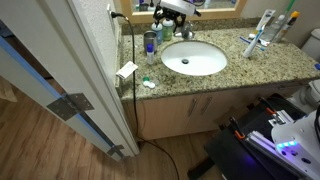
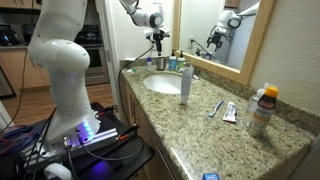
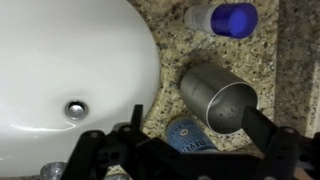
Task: Put the metal cup in the sink and then open the tap to fill it
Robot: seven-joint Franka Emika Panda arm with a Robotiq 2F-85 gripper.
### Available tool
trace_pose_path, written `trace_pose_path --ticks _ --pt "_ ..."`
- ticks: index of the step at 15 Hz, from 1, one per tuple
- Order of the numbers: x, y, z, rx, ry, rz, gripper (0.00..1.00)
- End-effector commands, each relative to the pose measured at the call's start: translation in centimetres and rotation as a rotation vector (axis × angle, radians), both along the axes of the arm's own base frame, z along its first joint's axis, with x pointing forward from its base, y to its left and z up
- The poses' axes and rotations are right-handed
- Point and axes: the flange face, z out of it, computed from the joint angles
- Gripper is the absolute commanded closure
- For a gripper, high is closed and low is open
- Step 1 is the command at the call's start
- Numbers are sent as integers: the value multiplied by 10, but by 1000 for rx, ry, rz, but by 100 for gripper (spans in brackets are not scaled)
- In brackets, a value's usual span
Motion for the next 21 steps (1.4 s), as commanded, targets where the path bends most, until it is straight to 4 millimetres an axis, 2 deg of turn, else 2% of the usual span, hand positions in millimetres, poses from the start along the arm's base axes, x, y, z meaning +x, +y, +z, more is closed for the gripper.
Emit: trace_pose_path --ticks 1,6,11,15,16,18,19,20,21 --pt "18 -1 -36 -7 -4 -50 0" --pt "34 -4 -59 28 -32 -82 0" --pt "30 -3 -65 12 -13 -69 0" --pt "27 4 -78 12 20 -54 0" --pt "28 1 -69 9 2 -62 0" --pt "27 3 -74 7 8 -58 0" --pt "27 3 -75 7 9 -58 25" --pt "27 3 -75 4 9 -58 26" --pt "27 3 -74 5 8 -56 33"
